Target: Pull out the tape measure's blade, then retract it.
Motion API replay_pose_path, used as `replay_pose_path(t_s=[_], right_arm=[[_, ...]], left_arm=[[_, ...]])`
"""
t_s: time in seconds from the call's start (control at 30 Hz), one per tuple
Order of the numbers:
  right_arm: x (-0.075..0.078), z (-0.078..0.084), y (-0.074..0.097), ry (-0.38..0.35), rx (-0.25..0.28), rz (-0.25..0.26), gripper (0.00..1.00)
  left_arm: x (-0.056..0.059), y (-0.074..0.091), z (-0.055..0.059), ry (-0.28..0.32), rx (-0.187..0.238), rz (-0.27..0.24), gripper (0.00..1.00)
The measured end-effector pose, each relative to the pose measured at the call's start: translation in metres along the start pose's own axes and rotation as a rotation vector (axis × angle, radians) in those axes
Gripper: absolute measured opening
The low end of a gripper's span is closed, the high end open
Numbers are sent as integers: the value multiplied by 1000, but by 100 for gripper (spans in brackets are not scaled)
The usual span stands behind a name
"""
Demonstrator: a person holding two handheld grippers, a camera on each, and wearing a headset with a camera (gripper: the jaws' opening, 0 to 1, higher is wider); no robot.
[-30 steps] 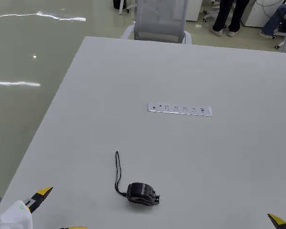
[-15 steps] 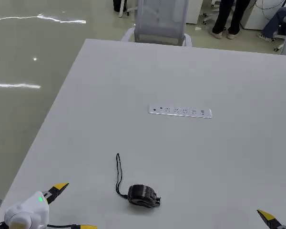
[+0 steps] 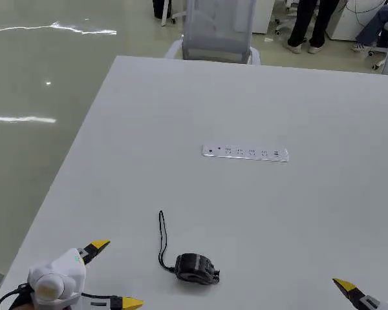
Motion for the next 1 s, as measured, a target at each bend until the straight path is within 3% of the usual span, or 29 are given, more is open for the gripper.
replay_pose_path(t_s=[0.53,0.8,1.0], right_arm=[[3,-16,-37,44,-13,-91,84],[3,-24,-54,58,-18,-123,80],[3,-30,-77,83,-28,-163,76]], left_arm=[[14,-35,-22,-96,-19,92,88],[27,-57,-30,-153,-31,144,83],[36,-73,-33,-188,-43,169,81]])
Point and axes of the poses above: the centre of the closed fingertips' face, and the gripper's own axes: y roughly backward along the fingers, x roughly to its right, z roughly out of its underside, the point moved 7 cm from there along y, roughly backward along the fingers, and after that the axes turned 14 degrees about -z, right-handed, at the moved point
